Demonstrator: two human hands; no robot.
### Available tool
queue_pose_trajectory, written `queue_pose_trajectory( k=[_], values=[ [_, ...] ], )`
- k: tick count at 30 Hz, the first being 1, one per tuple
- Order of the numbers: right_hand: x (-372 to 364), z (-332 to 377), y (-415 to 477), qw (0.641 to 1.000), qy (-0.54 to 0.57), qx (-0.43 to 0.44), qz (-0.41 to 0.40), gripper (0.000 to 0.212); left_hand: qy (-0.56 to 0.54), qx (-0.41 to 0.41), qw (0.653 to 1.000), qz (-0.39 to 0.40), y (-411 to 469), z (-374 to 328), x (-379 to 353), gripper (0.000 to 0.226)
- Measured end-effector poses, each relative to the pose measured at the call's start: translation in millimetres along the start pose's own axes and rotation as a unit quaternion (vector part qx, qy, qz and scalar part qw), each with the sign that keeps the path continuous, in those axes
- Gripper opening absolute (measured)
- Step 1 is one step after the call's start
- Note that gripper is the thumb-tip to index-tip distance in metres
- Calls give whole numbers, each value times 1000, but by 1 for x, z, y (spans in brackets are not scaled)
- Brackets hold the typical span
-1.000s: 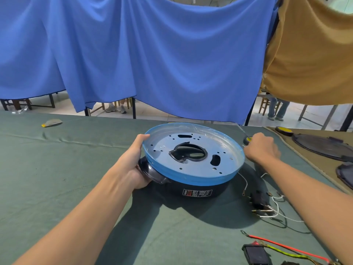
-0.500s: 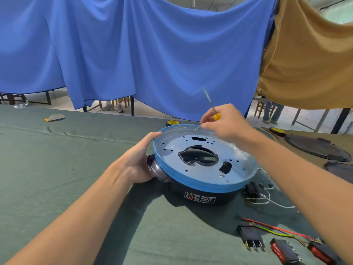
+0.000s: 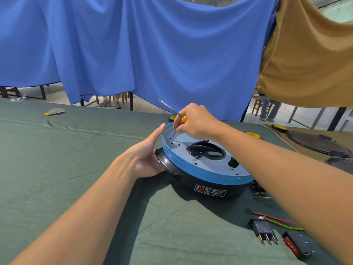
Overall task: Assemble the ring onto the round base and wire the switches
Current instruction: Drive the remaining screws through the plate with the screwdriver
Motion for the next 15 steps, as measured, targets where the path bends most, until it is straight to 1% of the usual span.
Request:
queue_pose_trajectory(
  k=[5,10,12,15],
  values=[
    [-7,3,12,999,-39,-1,6,16,-10,4,1000,10,0,0,-2,83],
    [-10,8,17,995,-89,4,34,13,-18,7,1000,0,1,0,-1,88],
    [-11,11,18,994,-96,2,52,8,-20,6,1000,-4,0,0,0,89],
    [-10,10,18,995,-69,-11,64,10,-20,7,1000,-9,0,0,0,90]
  ],
)
Point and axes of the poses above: each hand's wrist, its own y-axis towards the middle knuckle, its own x-axis out of the back of the hand, z = x × y, the point moved 5 cm from there along y, towards the middle knuckle, and after that the axes turned 15 degrees about z, right-handed, at the moved point
